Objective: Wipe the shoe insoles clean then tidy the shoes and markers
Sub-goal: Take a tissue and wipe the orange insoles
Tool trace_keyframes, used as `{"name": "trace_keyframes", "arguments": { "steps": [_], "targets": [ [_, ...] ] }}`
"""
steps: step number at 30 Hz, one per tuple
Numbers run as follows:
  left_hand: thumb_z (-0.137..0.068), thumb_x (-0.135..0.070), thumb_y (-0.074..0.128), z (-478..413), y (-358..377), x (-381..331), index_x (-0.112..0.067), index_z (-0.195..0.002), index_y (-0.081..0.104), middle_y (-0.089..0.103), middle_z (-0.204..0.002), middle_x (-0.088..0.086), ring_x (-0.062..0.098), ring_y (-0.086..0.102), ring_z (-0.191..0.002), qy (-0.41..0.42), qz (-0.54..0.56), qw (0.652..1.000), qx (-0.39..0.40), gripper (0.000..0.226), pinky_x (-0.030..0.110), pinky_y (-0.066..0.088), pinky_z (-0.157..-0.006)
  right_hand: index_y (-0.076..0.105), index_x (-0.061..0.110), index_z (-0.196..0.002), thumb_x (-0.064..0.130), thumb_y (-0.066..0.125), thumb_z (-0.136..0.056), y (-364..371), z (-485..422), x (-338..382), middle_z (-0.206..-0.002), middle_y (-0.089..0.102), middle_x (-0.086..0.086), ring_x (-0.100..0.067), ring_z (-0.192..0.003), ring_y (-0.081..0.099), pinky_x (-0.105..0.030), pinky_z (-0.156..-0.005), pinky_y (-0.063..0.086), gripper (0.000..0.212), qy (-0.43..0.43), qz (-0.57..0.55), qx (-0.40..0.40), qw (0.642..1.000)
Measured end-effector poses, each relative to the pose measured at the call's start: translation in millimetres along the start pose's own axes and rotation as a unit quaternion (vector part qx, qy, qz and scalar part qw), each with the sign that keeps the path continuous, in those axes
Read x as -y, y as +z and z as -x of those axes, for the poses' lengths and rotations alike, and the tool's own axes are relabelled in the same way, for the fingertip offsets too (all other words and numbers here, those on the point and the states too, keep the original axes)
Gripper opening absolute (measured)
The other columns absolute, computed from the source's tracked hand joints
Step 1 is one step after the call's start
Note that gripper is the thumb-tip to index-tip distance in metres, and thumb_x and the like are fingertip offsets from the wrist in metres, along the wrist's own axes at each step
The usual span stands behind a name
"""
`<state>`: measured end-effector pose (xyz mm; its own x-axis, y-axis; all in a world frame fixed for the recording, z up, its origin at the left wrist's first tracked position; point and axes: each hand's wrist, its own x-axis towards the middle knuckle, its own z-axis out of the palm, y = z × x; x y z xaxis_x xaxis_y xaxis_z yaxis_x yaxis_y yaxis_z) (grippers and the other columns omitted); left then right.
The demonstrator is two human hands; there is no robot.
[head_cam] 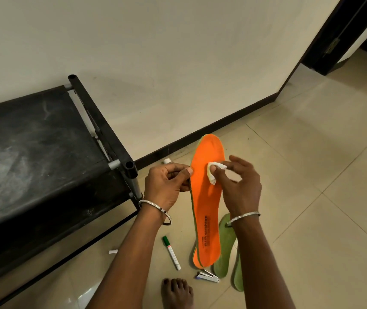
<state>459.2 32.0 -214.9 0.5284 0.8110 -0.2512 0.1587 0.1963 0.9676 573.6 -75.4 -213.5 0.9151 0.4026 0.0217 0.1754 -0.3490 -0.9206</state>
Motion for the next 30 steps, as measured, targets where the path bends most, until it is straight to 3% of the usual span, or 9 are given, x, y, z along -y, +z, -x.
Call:
{"name": "trace_keyframes", "arguments": {
  "steps": [2, 4, 7, 12, 18, 22, 26, 28, 30],
  "targets": [
    [-0.090, -0.018, 0.071, 0.3, 1.5, -0.1, -0.010, -0.096, 0.075, 0.075, -0.085, 0.007, 0.018, 0.074, -0.074, 0.000, -0.012, 1.000, 0.011, 0.011, 0.033, 0.062, -0.070, 0.075, 0.027, -0.096, 0.036, 0.079, -0.082, 5.9, 2.2, 4.6, -0.125, 0.062, 0.001, -0.017, -0.114, 0.056, -0.031, -0.080, 0.052, 0.017, -0.092, 0.097, -0.059, 0.989],
    [-0.092, -0.019, 0.069, 1.2, 1.8, -0.5, -0.011, -0.096, 0.074, 0.075, -0.086, 0.006, 0.016, 0.074, -0.075, -0.009, -0.012, 1.000, 0.027, 0.011, 0.033, 0.062, -0.071, 0.076, 0.025, -0.097, 0.031, 0.078, -0.083, 10.0, 4.9, 8.6, -0.113, 0.068, -0.001, -0.017, -0.102, 0.061, -0.033, -0.080, 0.055, 0.016, -0.153, 0.106, -0.073, 0.980],
    [-0.094, -0.015, 0.067, 0.4, -1.2, -0.3, -0.008, -0.092, 0.074, 0.075, -0.086, 0.011, 0.021, 0.074, -0.078, -0.023, 0.021, 0.999, 0.028, 0.011, 0.035, 0.062, -0.071, 0.077, 0.021, -0.096, 0.020, 0.078, -0.083, 11.2, 10.9, 13.0, -0.093, 0.073, 0.003, -0.002, -0.079, 0.064, -0.017, -0.074, 0.054, 0.013, -0.200, 0.071, 0.008, 0.977],
    [-0.093, -0.012, 0.067, -2.3, -8.2, 0.1, -0.010, -0.088, 0.075, 0.075, -0.089, 0.015, 0.024, 0.074, -0.081, -0.026, 0.040, 0.999, 0.000, 0.010, 0.029, 0.060, -0.064, 0.081, 0.021, -0.095, 0.018, 0.079, -0.083, 4.3, 10.6, 17.2, -0.088, 0.076, 0.007, -0.005, -0.079, 0.070, -0.026, -0.075, 0.058, 0.013, -0.186, 0.053, 0.186, 0.964],
    [-0.092, -0.013, 0.069, 1.0, -1.2, -1.6, -0.008, -0.090, 0.074, 0.074, -0.077, 0.006, 0.013, 0.072, -0.067, -0.018, 0.028, 0.999, 0.041, 0.008, 0.023, 0.057, -0.061, 0.079, 0.018, -0.094, 0.013, 0.080, -0.079, 2.6, 4.0, 13.0, -0.088, 0.075, 0.003, -0.005, -0.072, 0.066, -0.012, -0.072, 0.053, 0.015, -0.230, 0.108, -0.018, 0.967],
    [-0.090, -0.010, 0.070, -1.2, -2.6, 0.5, -0.008, -0.084, 0.074, 0.073, -0.074, 0.008, 0.015, 0.071, -0.064, -0.008, 0.031, 0.999, 0.014, 0.008, 0.025, 0.057, -0.059, 0.080, 0.020, -0.093, 0.011, 0.080, -0.079, 0.9, 8.2, 16.9, -0.088, 0.076, 0.004, -0.006, -0.075, 0.069, -0.024, -0.073, 0.059, 0.017, -0.218, 0.114, 0.090, 0.965],
    [-0.091, -0.011, 0.070, -2.5, -7.6, 1.5, -0.010, -0.084, 0.074, 0.075, -0.081, 0.012, 0.021, 0.073, -0.070, 0.003, 0.017, 1.000, -0.006, 0.008, 0.029, 0.060, -0.062, 0.081, 0.023, -0.090, 0.012, 0.080, -0.078, -8.3, 9.3, 23.2, -0.086, 0.076, 0.009, -0.003, -0.076, 0.069, -0.022, -0.073, 0.058, 0.017, -0.176, 0.109, 0.216, 0.954],
    [-0.091, -0.012, 0.070, -1.9, -7.0, 1.1, -0.011, -0.083, 0.074, 0.075, -0.082, 0.012, 0.023, 0.073, -0.072, 0.003, 0.008, 1.000, -0.003, 0.008, 0.031, 0.061, -0.064, 0.081, 0.022, -0.091, 0.015, 0.080, -0.079, -7.8, 9.6, 22.8, -0.086, 0.076, 0.009, -0.004, -0.076, 0.069, -0.022, -0.073, 0.057, 0.014, -0.181, 0.110, 0.196, 0.957],
    [-0.091, -0.013, 0.070, -1.5, -5.7, 0.8, -0.012, -0.083, 0.074, 0.074, -0.079, 0.012, 0.022, 0.072, -0.070, 0.005, 0.001, 1.000, 0.013, 0.008, 0.031, 0.060, -0.065, 0.080, 0.022, -0.092, 0.016, 0.080, -0.079, -3.2, 9.9, 21.4, -0.087, 0.076, 0.008, -0.004, -0.076, 0.069, -0.023, -0.073, 0.058, 0.014, -0.201, 0.113, 0.119, 0.966]
  ]
}}
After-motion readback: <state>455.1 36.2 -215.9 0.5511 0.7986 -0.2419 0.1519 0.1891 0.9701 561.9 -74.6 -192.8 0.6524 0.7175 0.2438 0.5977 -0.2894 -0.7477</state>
